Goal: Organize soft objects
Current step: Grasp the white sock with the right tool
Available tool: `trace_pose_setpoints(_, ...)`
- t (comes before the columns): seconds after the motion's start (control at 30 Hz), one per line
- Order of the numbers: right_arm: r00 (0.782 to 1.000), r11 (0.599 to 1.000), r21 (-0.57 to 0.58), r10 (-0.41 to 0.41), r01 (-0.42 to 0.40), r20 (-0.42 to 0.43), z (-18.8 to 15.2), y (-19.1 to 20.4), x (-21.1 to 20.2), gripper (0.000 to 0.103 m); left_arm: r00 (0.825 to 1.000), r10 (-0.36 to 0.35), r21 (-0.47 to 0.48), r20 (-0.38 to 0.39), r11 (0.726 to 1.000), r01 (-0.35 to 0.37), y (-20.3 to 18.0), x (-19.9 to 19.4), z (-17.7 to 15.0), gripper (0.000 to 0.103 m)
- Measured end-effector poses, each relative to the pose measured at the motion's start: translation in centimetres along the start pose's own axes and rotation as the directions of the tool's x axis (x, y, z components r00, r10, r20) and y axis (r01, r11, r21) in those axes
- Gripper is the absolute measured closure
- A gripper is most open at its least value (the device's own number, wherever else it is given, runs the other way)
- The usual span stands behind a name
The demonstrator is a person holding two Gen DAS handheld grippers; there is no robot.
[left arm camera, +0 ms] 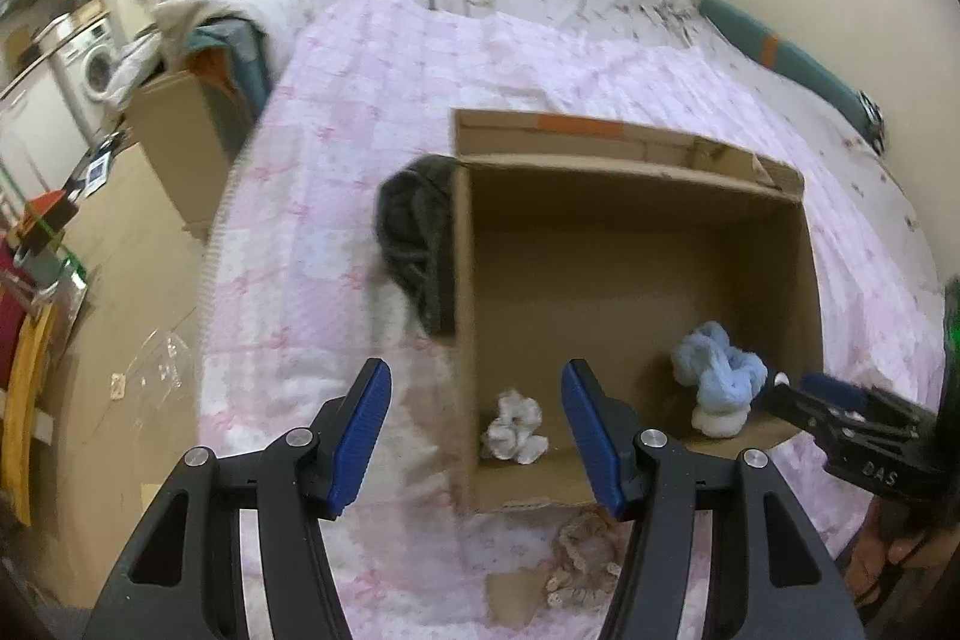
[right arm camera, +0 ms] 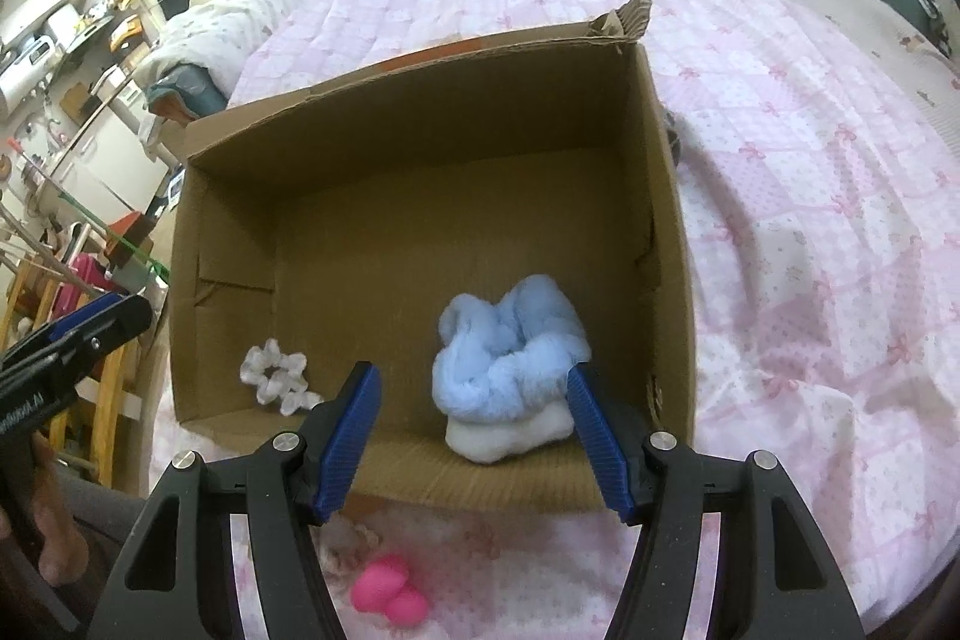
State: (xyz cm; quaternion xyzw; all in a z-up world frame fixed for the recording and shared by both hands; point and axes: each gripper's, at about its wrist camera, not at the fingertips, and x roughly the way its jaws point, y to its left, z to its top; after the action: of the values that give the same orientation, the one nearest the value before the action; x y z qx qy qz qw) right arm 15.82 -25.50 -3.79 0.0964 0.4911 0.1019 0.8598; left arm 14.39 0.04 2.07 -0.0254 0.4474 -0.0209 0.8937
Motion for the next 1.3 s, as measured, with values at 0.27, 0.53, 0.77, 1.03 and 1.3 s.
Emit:
trace_pose_setpoints(0.27, 1.0, 1.0, -0.005, 0.025, -0.025, 0.008, -2.1, -0.1, -2.7, 0.035, 0.999, 0.029, -0.065, -0.046, 0.997, -0.032, 2.2, -1.6, -2.7, 0.047)
trace_pose_setpoints(0.53, 0.993, 0.999, 0.009, 0.049, -0.048, -0.111, -5.4, 0.9, -2.5, 0.027, 0.994, 0.054, -0.211, -0.09, 0.975, -0.072, 5.2, -1.7, -5.4, 0.047)
trace_pose_setpoints(0.77, 0.944, 0.998, -0.027, 0.045, -0.058, -0.327, -9.2, 2.5, 0.2, 0.027, 0.99, 0.084, -0.222, -0.114, 0.969, -0.107, 5.4, -1.3, -6.1, 0.047)
trace_pose_setpoints(1.03, 0.868, 0.995, 0.059, 0.103, -0.085, -0.487, -12.4, 2.2, 2.1, 0.057, 0.987, 0.051, -0.251, -0.155, 0.964, -0.09, 6.0, -0.5, -6.6, 0.047)
trace_pose_setpoints(1.3, 0.834, 0.986, 0.055, 0.16, -0.155, -0.529, -13.2, 3.9, 3.4, 0.068, 0.944, -0.019, -0.23, -0.33, 0.971, -0.061, 4.7, 3.2, -8.7, 0.047)
